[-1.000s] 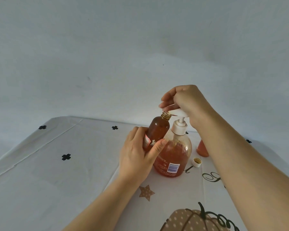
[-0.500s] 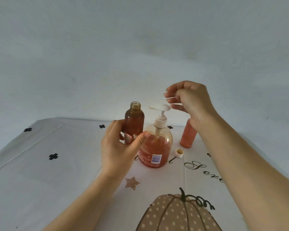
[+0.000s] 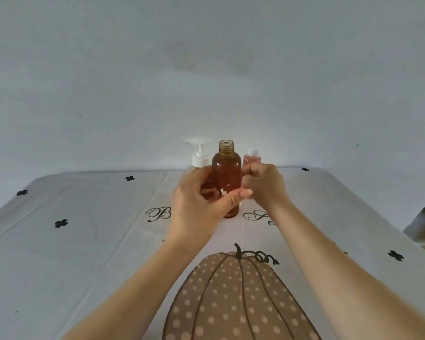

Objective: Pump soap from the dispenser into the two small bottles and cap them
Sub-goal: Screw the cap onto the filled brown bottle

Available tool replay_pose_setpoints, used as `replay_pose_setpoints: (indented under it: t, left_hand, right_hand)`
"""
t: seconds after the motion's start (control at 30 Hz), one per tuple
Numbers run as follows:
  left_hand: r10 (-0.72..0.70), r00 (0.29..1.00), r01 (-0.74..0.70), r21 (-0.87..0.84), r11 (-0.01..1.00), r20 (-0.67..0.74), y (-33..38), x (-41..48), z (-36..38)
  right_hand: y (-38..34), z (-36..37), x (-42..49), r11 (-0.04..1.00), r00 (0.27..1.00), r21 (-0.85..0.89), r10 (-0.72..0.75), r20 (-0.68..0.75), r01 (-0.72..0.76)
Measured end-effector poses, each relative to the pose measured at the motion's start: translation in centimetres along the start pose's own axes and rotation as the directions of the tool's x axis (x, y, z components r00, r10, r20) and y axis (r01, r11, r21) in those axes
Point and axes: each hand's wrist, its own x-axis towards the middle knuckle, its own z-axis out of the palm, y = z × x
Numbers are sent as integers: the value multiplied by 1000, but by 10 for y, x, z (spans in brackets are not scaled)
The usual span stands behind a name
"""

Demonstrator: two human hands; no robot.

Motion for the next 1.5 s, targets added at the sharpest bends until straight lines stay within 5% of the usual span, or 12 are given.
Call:
replay_pose_setpoints:
  t: [0.23, 0.63, 1.0, 1.27, 1.5]
  left_hand:
    - [-110, 993, 109, 33, 993, 39, -22, -13, 13]
    - [-131, 990, 125, 98, 987, 60, -42, -9, 18]
    - [-174, 985, 168, 178, 969, 16, -56, -2, 12]
    - [-152, 988, 145, 256, 956, 9, -57, -2, 12]
    - [-133, 991, 121, 304, 945, 16, -60, -2, 13]
  right_hand:
    - [40, 13, -9, 955, 990, -295, 16, 137, 26]
    - [48, 17, -5, 963, 991, -264, -15, 134, 50]
    - [35, 13, -14, 978, 999, 209, 9, -31, -2]
    - [34, 3, -15, 820, 996, 572, 73, -58, -26]
    - [25, -3, -20, 752, 998, 656, -52, -33, 61]
